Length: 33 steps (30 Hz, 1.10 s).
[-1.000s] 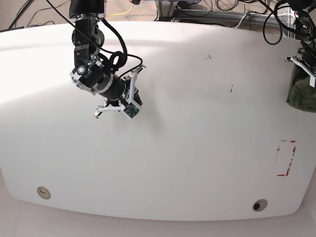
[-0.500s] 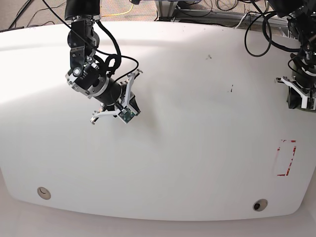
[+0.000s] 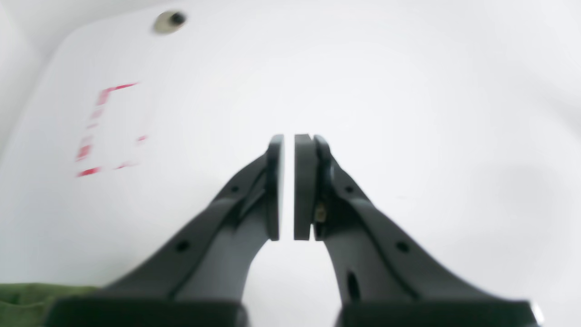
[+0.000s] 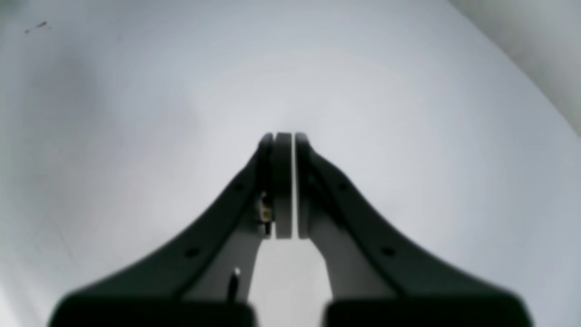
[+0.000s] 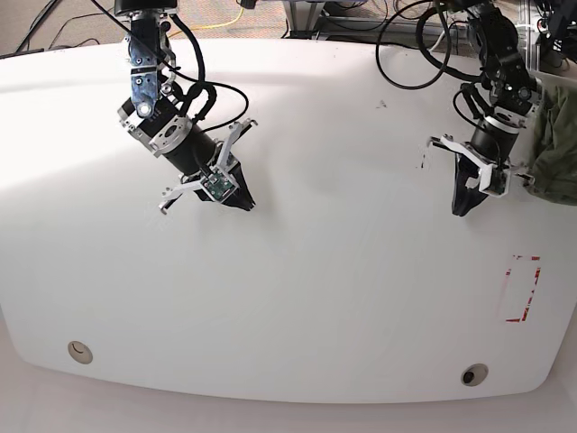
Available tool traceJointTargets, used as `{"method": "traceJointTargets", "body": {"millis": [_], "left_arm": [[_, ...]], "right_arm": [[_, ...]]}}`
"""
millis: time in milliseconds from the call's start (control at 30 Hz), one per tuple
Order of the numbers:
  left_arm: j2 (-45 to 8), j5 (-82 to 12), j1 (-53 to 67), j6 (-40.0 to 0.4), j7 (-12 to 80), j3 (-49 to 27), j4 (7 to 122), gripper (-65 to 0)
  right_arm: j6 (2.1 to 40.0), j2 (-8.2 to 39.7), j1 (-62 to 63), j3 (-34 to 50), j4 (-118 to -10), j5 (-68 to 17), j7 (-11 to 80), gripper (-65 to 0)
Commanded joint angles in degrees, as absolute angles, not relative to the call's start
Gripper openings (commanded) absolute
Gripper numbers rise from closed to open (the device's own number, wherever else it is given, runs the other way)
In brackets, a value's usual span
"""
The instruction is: Layout the t-shirt on the table in an organized manner, then fold the t-shirt properly
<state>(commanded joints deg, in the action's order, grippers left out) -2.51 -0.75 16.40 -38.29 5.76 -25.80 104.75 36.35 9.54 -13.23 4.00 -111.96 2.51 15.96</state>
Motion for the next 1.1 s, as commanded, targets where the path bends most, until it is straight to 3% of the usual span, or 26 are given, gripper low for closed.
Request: {"method": "traceJointTargets", "body": {"millis": [167,600,900,1100], "left_arm": [[-2.5,-0.7,21.6,-38.3,5.6,-23.7,109.1,-62.6],[1.8,-1.0,39.4,-38.5,5.5,-25.5,115.0,-62.6],[4.3,-1.1,50.4,-38.5,5.3,-25.6,115.2,-62.6],[6.6,-1.1,55.7,-38.5,5.3,-25.6,115.1,-62.6]], "right_arm": [[35.5,9.7,-18.6,9.4,-112.5,0.5,11.6,-64.4],[35.8,10.7,-35.9,15.7,-113.2,-0.2,10.7,-64.4],[35.6,18.6,-49.2,16.0,-114.1,-10.9,9.1,-64.4],[35.5,21.1,-54.7,16.0,-114.1,-12.6,9.1,-64.4]]}}
